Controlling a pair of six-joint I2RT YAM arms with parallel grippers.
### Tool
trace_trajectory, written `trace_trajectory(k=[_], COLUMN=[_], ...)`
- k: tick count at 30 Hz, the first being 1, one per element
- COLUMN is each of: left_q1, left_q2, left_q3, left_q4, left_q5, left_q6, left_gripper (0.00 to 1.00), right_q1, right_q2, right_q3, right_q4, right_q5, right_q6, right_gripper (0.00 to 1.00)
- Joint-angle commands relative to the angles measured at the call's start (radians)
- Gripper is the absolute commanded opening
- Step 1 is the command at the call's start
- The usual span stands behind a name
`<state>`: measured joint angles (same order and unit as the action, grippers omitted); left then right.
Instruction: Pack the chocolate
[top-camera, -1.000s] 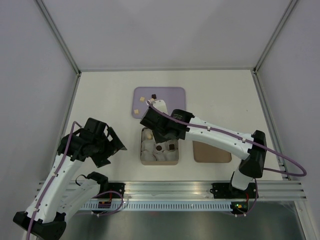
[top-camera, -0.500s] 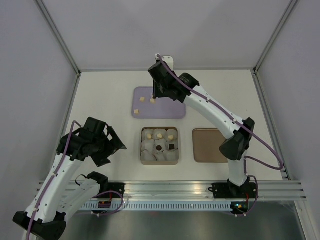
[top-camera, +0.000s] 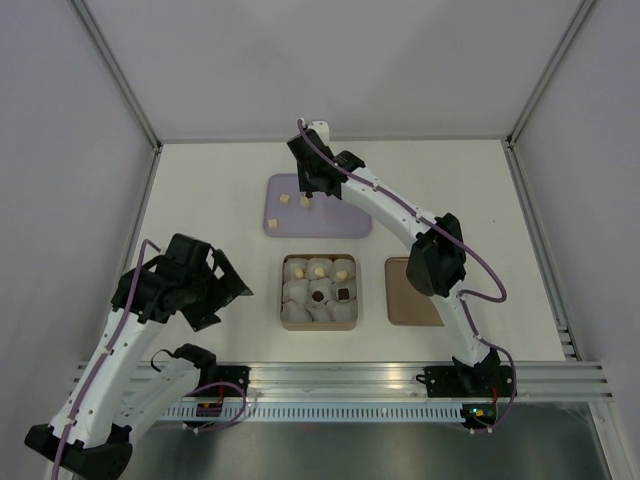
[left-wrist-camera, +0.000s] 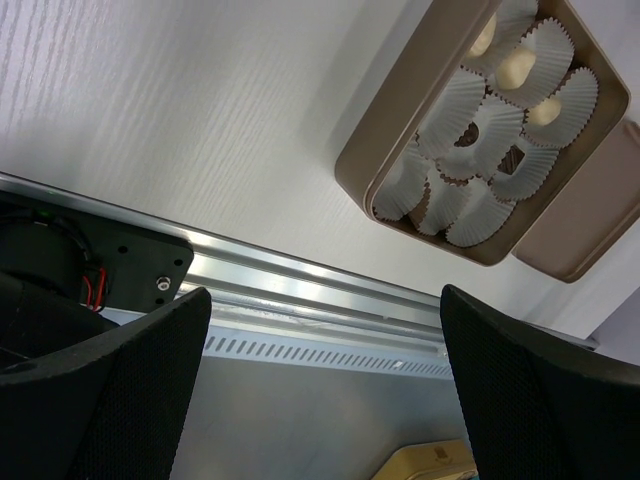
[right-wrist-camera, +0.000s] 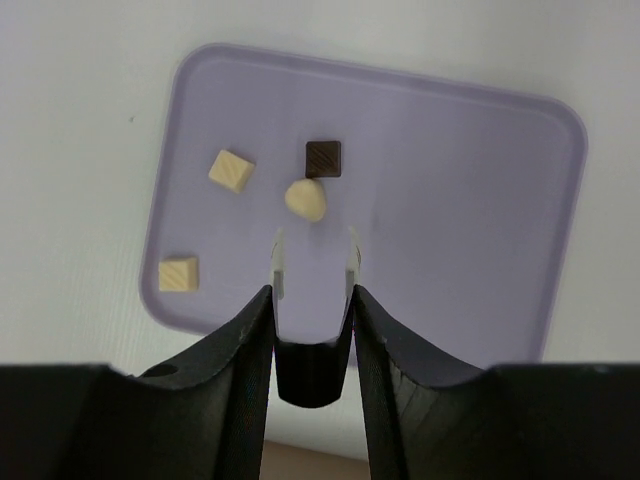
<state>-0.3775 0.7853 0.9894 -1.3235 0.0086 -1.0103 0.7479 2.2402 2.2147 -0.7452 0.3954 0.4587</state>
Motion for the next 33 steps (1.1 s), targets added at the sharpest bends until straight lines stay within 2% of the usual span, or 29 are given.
trace_trajectory(k=[1, 15, 33], left_q1=[-0.003, -0.004, -0.003], left_q2=[0.000, 0.034, 0.028], left_q3=[0.028, -0.005, -0.031], left_q4=[0.053, 0.122, 0.138], left_q5=[-0.004, -0.022, -0.032], left_q6=[-0.036, -0.033, -0.028], left_gripper=[0.99, 1.00, 1.00], right_q1=[-0.021, -0.051, -0.058], right_q2=[0.041, 0.114, 0.213], right_q3=[0.068, 0.115, 0.189], right_q4=[0.098, 0.240, 0.331], right_q5=[0.003, -0.013, 0.059], right_q6=[-0.046, -0.084, -0.117], right_gripper=[0.42, 0.43, 0.43])
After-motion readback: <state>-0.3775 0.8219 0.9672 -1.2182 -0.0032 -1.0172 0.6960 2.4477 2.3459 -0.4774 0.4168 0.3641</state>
